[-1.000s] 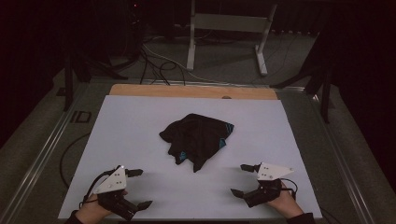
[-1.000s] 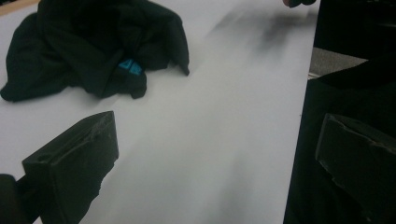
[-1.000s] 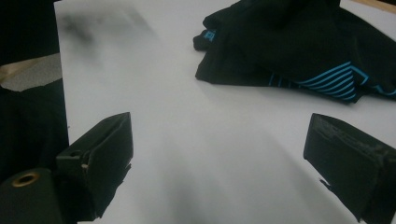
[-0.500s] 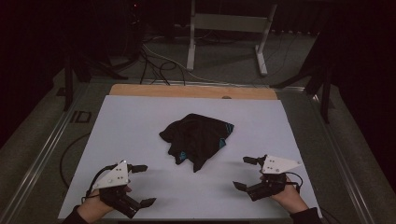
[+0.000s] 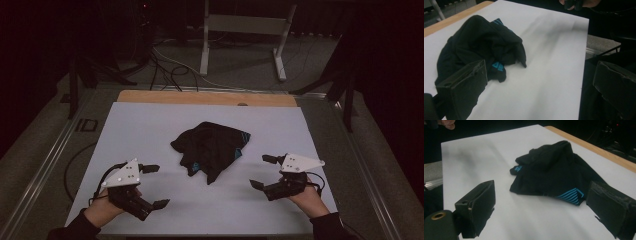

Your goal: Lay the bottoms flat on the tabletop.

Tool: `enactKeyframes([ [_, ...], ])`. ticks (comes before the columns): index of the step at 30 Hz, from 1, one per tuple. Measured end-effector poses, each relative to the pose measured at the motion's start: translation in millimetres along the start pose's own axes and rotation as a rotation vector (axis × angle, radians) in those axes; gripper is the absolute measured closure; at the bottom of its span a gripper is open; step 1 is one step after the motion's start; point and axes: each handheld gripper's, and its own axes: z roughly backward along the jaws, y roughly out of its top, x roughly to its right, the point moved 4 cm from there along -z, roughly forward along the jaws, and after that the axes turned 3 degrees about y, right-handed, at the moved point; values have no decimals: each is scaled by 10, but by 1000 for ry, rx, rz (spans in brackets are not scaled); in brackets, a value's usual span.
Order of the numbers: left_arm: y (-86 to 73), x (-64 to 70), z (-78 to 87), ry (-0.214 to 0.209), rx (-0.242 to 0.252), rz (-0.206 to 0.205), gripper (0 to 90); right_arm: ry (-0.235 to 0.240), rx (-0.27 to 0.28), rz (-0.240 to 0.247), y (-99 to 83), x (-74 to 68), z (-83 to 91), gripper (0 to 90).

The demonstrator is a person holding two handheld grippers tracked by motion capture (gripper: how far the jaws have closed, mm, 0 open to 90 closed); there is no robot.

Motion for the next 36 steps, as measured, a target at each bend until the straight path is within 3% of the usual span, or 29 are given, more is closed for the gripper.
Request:
enactKeyframes([
  [8, 84, -131, -101, 44, -23, 29, 1, -19, 0, -12, 97, 127, -117, 88],
  [9, 105, -206, -187, 92, -46, 34, 1, -42, 9, -17, 118, 183, -177, 88],
  [13, 110, -264, -296, 139, -59, 39, 1, -80, 9, -18, 135, 283, -275, 88],
  [15, 106, -280, -324, 143, -64, 52, 1, -98, 9, -39, 135, 335, -330, 88],
  [17, 79, -328, -411, 177, -92, 66, 1, -114, 6, -46, 126, 381, -384, 88],
  [19, 64, -342, -438, 190, -108, 61, 1, -117, -1, -65, 112, 417, -443, 88],
  [20, 42, -375, -484, 227, -98, 44, 1, -118, -8, -67, 102, 432, -471, 89],
  [22, 22, -419, -525, 244, -103, 47, 1, -128, -23, -78, 75, 463, -524, 89],
  [25, 13, -452, -556, 243, -84, 73, 2, -123, -20, -92, 42, 488, -575, 89],
  [26, -7, -492, -595, 263, -119, 95, 2, -130, -28, -100, 6, 516, -619, 89],
  [28, -21, -532, -631, 262, -117, 123, 2, -129, -36, -111, -23, 540, -661, 89],
  [31, -39, -571, -669, 273, -113, 123, 2, -129, -47, -122, -44, 553, -696, 89],
  [33, -59, -627, -732, 286, -110, 146, 2, -129, -51, -131, -73, 575, -752, 121],
  [36, -74, -669, -779, 294, -130, 152, 2, -146, -56, -144, -92, 590, -789, 112],
])
